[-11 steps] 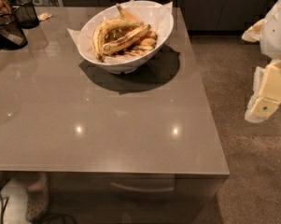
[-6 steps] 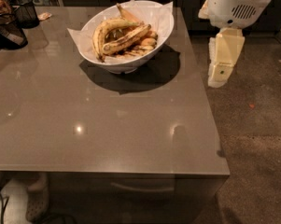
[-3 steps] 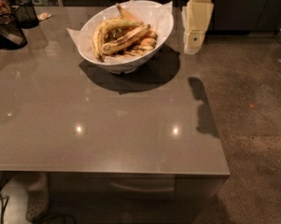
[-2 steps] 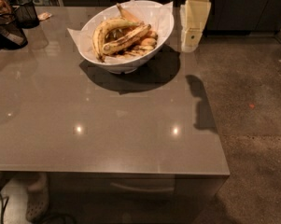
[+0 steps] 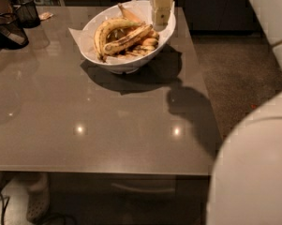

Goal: Pick banana from white bowl

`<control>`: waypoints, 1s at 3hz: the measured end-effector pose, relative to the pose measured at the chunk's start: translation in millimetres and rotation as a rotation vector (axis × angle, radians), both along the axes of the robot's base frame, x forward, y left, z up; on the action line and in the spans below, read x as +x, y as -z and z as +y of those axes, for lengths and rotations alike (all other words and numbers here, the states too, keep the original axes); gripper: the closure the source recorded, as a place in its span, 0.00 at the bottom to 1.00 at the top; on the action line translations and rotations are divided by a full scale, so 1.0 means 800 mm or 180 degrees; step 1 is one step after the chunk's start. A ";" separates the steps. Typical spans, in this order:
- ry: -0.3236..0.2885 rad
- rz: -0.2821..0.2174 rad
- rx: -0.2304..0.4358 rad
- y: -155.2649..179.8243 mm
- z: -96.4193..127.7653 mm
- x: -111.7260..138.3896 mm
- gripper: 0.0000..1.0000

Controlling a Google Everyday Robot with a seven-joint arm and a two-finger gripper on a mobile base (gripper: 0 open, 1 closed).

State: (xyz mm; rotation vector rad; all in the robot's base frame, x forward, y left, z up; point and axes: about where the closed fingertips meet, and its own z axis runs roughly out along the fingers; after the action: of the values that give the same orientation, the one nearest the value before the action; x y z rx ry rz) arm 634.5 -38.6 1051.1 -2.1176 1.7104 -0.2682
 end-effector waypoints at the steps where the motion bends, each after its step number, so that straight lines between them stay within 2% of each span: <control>1: -0.0252 -0.0082 -0.0025 -0.004 0.048 0.026 0.00; 2: -0.0330 -0.0045 -0.0033 0.011 0.071 0.049 0.11; 3: -0.0254 0.0036 0.0001 0.032 0.071 0.071 0.21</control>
Offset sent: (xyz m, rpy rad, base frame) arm 0.0253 0.0457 -0.0278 -0.1220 0.1911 0.1247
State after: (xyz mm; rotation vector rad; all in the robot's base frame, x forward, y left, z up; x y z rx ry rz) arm 691.1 18.0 1025.7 -2.1850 1.6276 -0.2333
